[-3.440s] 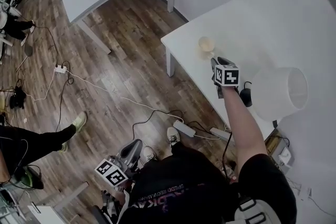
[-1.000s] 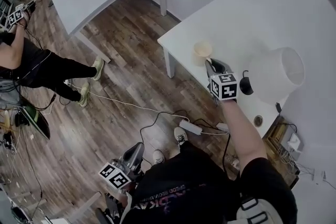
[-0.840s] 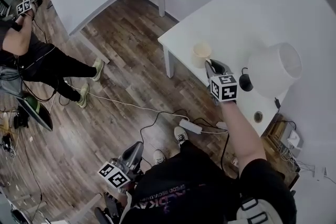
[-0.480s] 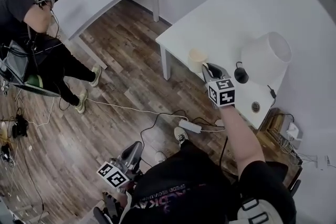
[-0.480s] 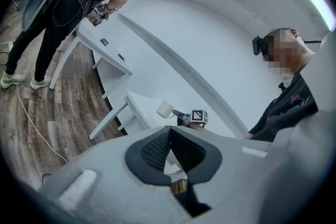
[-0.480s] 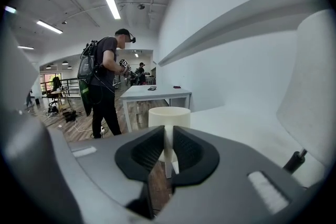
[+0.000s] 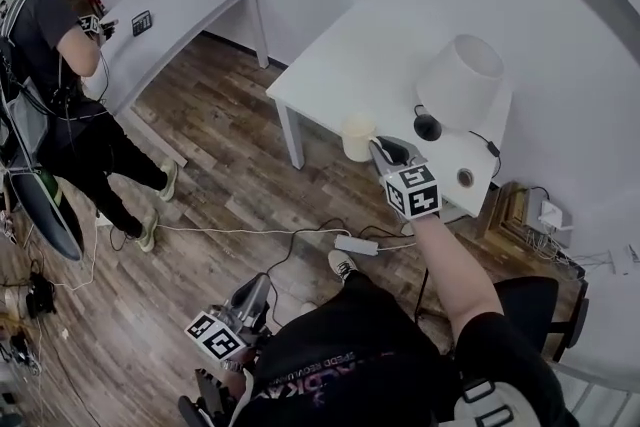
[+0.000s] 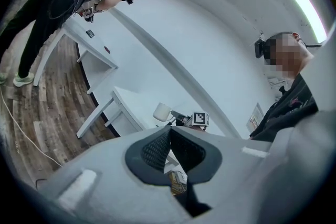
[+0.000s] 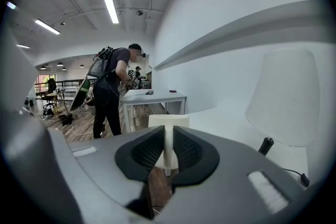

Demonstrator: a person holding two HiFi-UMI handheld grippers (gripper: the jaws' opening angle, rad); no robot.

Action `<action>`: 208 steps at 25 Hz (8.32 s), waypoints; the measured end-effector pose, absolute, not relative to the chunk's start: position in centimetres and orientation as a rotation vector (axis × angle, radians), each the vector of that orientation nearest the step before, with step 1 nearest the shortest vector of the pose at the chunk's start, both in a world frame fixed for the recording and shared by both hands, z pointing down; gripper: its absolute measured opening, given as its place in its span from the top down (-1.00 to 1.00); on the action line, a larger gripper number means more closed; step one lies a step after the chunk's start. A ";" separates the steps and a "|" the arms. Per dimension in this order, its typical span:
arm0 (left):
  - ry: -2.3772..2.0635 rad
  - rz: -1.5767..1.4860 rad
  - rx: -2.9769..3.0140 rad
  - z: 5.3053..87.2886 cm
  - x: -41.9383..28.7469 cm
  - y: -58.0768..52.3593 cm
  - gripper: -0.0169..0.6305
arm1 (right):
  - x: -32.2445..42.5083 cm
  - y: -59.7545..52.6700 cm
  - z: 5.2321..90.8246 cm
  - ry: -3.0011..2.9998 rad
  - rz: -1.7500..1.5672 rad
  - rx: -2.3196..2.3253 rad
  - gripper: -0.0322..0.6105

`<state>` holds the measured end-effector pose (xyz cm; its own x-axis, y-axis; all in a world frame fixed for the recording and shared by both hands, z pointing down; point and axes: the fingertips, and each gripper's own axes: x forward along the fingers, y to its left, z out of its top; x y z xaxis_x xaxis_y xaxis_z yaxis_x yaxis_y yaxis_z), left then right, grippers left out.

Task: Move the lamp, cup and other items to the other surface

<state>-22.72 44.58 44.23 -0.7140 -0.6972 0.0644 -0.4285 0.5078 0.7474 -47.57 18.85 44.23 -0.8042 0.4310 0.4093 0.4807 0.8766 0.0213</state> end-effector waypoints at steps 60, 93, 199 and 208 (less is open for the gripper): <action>-1.492 -0.609 1.756 45.8 -0.8 6.3 0.95 | 9.6 -29.5 47.2 -2.557 0.201 0.685 0.74; -1.424 -0.449 1.472 52.5 9.2 -3.8 0.95 | 21.3 -52.7 71.4 -2.139 0.586 0.975 0.73; -1.718 -0.928 1.574 44.9 -1.9 25.7 0.95 | 1.5 23.9 47.1 -2.276 0.511 -0.876 0.89; -1.742 -0.946 1.589 44.2 -2.4 26.1 0.95 | 1.3 24.5 47.1 -2.266 0.502 -0.883 0.89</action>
